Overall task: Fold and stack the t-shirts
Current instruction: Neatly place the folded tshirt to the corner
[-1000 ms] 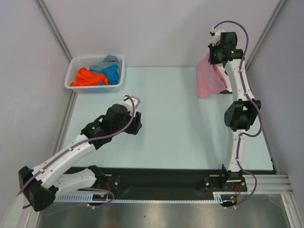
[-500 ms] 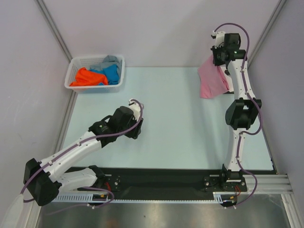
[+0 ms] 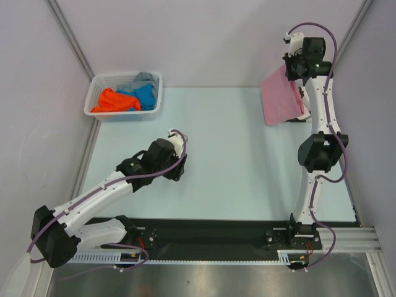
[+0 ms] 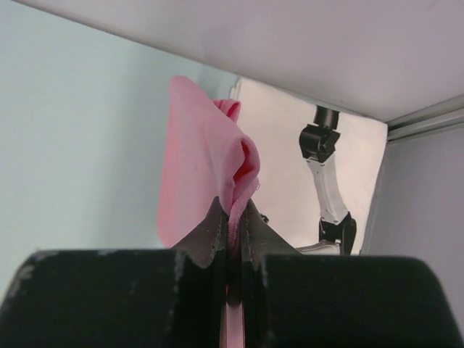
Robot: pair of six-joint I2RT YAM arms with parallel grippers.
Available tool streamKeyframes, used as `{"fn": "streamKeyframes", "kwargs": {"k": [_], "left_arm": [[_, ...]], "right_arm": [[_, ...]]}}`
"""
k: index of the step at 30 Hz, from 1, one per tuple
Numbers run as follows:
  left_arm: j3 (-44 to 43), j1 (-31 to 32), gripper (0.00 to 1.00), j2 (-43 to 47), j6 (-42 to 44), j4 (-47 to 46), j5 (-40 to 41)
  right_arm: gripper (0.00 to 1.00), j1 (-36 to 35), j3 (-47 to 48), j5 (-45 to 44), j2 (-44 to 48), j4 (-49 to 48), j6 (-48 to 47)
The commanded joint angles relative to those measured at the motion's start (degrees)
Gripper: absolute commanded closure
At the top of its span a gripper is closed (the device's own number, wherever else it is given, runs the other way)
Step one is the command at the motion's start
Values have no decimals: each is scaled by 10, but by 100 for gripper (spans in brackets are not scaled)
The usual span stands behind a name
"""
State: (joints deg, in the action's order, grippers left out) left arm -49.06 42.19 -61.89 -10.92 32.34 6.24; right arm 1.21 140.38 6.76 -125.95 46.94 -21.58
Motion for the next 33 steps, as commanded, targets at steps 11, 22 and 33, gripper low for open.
{"fn": "streamKeyframes", "kwargs": {"k": [11,22,33], "left_arm": [[11,-3,49,16,6,-12,-8],[11,-4,49,12,8,-16,-11],[12,-4,49,12,9,-7,-8]], "right_arm": [[100,5,17,13,53,-26,-16],[100,6,10,16,51,-25,-14],[100,12,20,18,20,-38,-14]]}}
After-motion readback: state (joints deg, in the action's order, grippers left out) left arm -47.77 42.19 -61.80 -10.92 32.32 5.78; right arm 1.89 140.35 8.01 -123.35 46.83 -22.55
